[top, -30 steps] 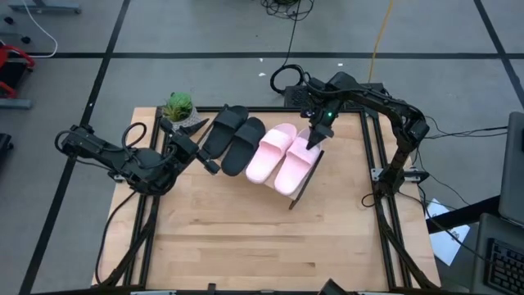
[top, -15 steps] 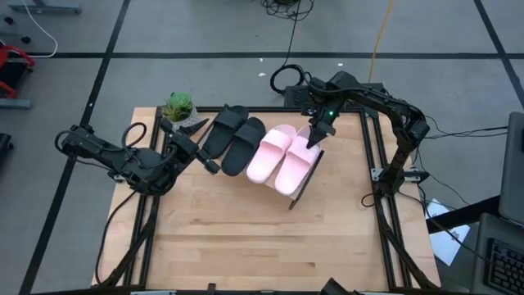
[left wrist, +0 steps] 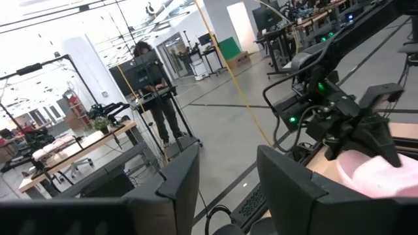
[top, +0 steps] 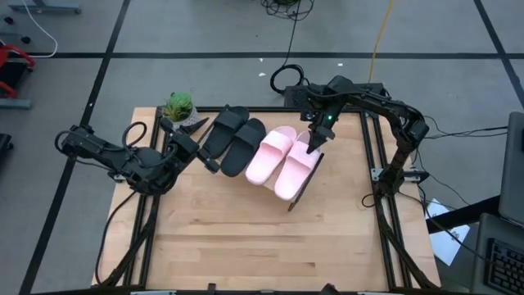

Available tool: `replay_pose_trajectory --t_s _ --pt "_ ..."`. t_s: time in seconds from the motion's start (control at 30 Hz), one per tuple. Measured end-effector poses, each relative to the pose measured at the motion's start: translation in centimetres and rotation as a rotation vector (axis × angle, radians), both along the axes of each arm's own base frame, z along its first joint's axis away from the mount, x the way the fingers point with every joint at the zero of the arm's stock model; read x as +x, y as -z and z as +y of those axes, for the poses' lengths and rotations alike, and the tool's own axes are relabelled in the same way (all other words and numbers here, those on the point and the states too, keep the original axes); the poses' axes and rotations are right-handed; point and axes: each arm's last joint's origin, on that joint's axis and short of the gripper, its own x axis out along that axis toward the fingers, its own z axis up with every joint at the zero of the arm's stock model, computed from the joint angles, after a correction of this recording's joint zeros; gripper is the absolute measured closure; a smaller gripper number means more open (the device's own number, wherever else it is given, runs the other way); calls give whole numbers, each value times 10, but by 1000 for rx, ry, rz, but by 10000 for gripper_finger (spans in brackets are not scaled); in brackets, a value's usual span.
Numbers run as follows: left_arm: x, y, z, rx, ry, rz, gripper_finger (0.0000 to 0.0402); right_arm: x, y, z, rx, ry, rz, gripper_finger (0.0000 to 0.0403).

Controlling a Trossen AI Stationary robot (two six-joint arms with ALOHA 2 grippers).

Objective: Pick and place slides into the shelf
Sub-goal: Put the pink slide on the pink slide

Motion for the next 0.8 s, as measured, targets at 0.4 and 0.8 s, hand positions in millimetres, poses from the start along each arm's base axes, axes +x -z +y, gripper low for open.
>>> replay_pose_trajectory --t_s 0.4,0.8 --pt "2 0 5 0 -24 0 243 3 1 4 -21 -26 19 403" --pt "2 0 5 0 -24 0 243 3 2 4 -35 -22 53 390"
